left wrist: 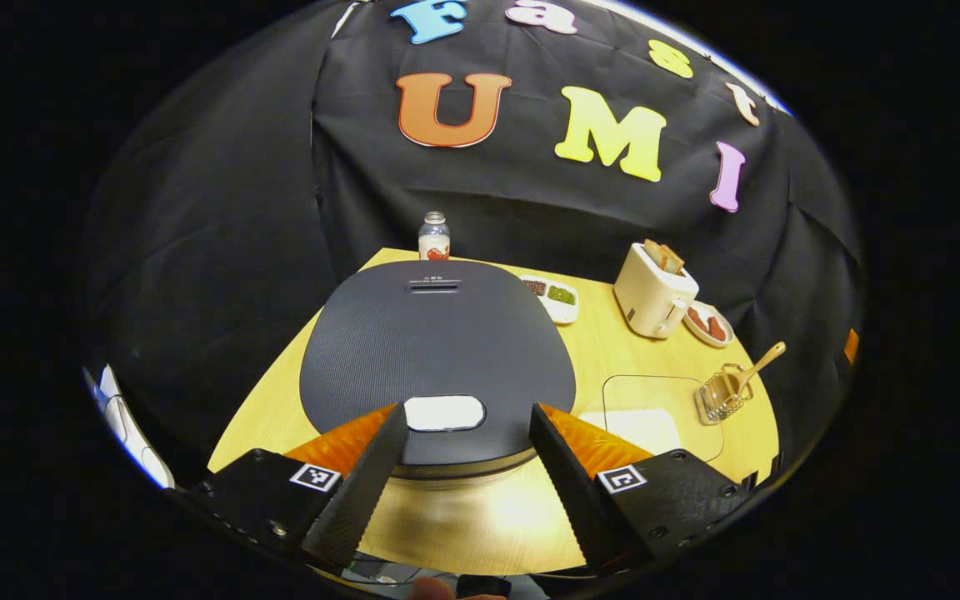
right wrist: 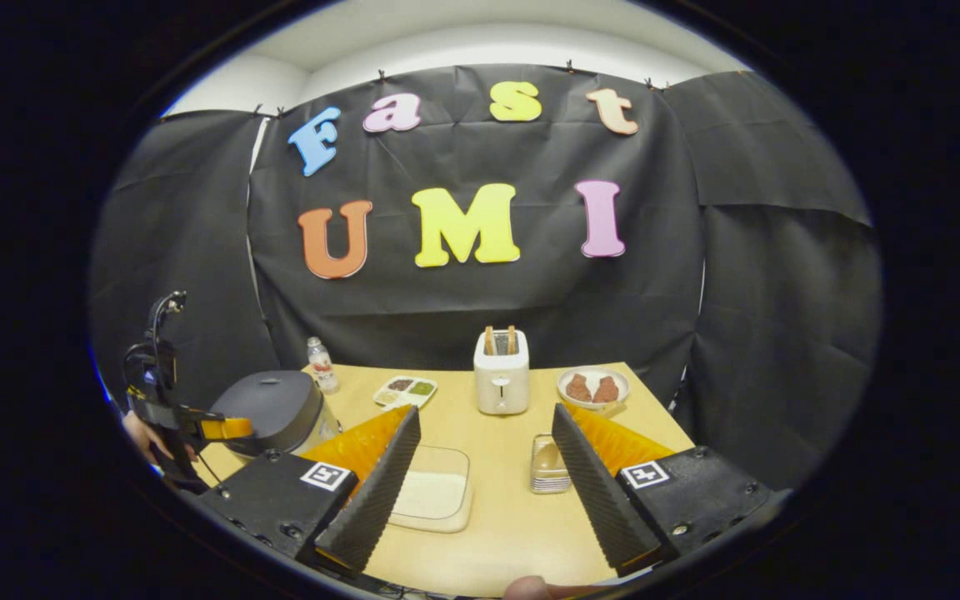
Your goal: Close the left gripper, press the button to open the rice cooker; take a wooden spoon from the chopstick holder with the right hand, scoop a spoonful of rice and pour it into the rice cooker, then put the wooden spoon back into the chopstick holder.
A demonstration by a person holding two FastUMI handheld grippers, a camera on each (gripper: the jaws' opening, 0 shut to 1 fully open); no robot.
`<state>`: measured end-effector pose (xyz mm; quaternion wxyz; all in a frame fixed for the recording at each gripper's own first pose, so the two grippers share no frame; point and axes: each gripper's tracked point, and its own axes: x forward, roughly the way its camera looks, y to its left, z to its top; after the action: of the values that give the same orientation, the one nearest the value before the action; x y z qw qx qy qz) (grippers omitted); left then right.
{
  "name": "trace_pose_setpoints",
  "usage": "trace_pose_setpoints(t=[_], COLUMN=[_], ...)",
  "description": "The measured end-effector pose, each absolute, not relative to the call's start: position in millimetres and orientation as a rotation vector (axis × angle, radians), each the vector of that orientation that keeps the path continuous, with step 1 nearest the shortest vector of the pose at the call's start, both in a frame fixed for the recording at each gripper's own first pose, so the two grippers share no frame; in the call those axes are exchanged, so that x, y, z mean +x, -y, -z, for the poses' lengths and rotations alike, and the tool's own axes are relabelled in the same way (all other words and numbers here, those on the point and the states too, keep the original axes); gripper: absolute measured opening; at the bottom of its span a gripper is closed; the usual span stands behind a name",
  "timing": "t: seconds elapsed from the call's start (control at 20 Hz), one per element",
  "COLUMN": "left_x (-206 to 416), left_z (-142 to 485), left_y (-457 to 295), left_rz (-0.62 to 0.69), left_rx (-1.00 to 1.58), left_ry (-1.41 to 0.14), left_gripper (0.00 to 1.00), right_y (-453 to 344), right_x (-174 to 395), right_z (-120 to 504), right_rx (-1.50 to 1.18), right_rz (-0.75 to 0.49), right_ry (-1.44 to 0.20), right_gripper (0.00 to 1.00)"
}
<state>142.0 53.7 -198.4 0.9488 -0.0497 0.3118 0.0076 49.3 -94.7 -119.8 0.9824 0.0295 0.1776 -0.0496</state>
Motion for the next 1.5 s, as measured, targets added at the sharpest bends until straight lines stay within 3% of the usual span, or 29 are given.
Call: trace_pose_setpoints(t=[0.45, 0.9, 1.5], left_x=[132.5, 89.4, 68.3], left_z=[100.3, -17.2, -31.2], left_y=[-45.5, -27.5, 33.9], left_rz=[0.108, 0.117, 0.086], left_rx=[-0.076, 0.012, -0.007], left_ry=[-0.348, -0.06, -0.032], left_gripper=[0.95, 0.94, 0.94], right_y=[66.2, 47.3, 37.2], right_x=[15.2, 49.8, 40.1], right_z=[69.1, 18.5, 16.7], right_rx=[0.019, 0.063, 0.041], right_rz=[0.13, 0.098, 0.091], right_ry=[-0.283, -0.189, -0.182], right_gripper=[1.0, 0.99, 1.0])
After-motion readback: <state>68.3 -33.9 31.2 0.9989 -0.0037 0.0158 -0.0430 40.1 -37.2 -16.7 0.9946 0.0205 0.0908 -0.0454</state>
